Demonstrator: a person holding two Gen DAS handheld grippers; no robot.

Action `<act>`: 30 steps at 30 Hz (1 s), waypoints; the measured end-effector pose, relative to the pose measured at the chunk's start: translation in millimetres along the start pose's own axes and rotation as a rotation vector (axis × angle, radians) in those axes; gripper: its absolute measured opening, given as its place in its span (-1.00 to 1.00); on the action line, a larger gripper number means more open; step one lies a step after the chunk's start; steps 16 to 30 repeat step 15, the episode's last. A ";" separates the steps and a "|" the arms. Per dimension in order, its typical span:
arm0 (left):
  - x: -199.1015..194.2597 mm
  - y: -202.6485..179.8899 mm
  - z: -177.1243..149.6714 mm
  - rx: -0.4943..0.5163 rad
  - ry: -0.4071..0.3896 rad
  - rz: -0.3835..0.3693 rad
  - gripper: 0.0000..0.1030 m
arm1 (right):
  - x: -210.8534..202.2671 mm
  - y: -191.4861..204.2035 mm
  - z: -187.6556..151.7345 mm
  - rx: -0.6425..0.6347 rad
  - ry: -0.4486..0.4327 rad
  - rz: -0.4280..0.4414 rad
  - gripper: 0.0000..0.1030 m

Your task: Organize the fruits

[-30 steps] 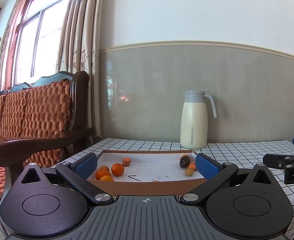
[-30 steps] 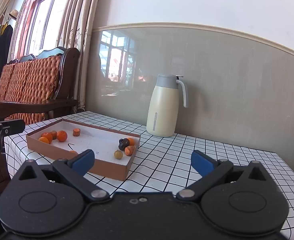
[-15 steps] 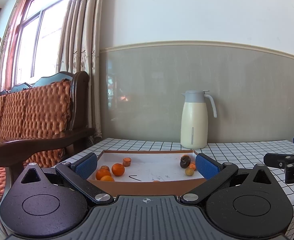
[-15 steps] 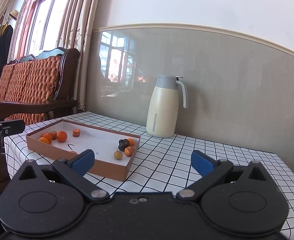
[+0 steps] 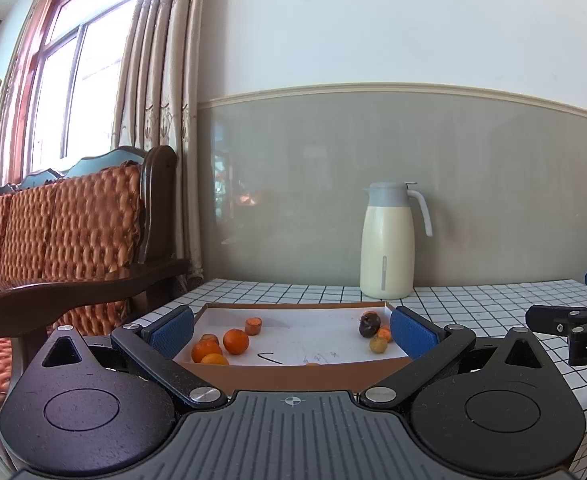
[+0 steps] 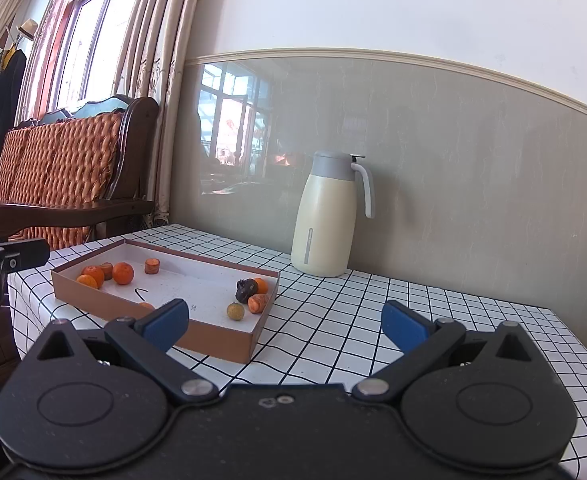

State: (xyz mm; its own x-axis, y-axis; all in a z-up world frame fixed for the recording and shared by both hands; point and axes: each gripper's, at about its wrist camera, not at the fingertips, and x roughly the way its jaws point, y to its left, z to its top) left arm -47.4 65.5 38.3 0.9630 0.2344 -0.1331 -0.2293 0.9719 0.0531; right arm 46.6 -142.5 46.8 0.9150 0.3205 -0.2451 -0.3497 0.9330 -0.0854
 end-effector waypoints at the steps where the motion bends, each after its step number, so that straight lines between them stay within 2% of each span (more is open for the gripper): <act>1: 0.0 -0.1 0.1 0.001 -0.001 0.000 1.00 | -0.1 0.3 0.3 0.000 0.000 0.000 0.88; 14: -5.9 -1.9 -0.7 -0.004 -0.050 -0.012 1.00 | -0.2 0.3 -0.3 0.000 -0.001 0.000 0.88; 30: -5.9 -1.7 -0.7 -0.006 -0.051 -0.024 1.00 | -0.2 0.4 -0.3 0.000 -0.001 0.000 0.88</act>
